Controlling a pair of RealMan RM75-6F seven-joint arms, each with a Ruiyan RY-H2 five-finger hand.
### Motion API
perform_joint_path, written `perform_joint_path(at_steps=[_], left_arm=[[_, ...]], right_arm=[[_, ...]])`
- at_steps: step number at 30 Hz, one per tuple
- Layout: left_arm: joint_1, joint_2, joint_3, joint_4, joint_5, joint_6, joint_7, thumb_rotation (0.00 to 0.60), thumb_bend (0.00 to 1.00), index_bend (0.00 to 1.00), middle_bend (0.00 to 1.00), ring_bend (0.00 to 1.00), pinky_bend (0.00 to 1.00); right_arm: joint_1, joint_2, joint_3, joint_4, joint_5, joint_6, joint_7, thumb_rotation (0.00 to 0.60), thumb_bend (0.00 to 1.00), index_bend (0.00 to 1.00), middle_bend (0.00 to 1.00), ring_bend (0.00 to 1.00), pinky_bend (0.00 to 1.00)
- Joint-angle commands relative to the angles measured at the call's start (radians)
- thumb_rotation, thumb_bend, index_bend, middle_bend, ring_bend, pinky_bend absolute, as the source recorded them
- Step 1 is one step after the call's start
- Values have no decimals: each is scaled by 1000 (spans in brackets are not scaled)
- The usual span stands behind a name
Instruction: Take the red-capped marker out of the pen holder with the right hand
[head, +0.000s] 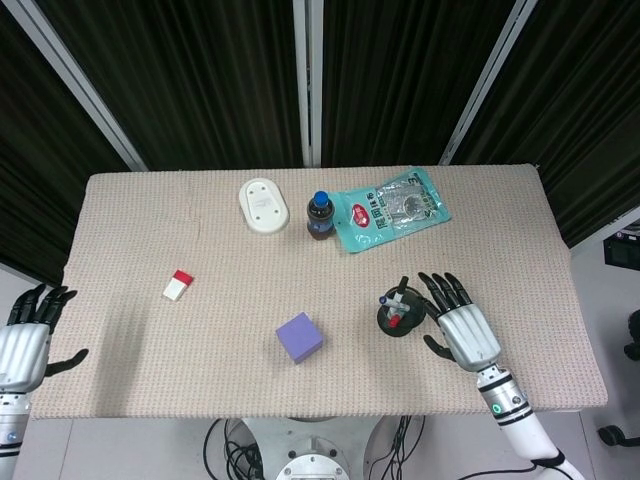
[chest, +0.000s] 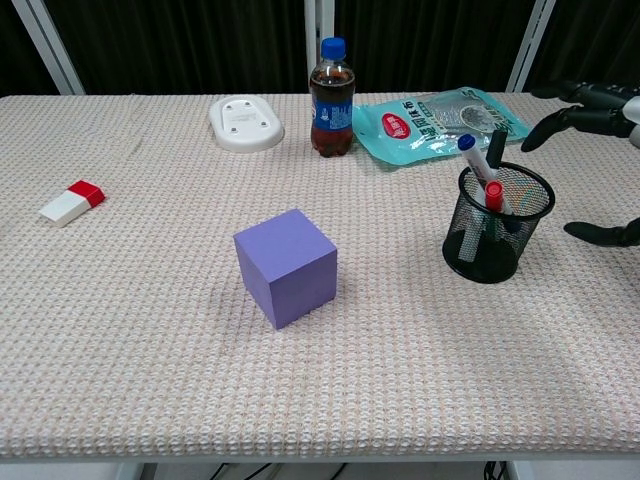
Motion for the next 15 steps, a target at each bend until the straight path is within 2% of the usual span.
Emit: perform_joint_path(at_steps=[1, 15], left_arm=[[1, 2, -1, 2, -2, 0, -3, 600, 129, 161, 111, 0, 83], [2, 5, 9, 4, 4, -14, -6, 600, 129, 161, 111, 0, 83]], right_arm=[[8, -14, 1, 9, -6, -1, 1, 600, 176, 318, 0, 0, 0], [36, -73, 9, 57, -18, 3, 35, 600, 218, 446, 0, 0, 0]])
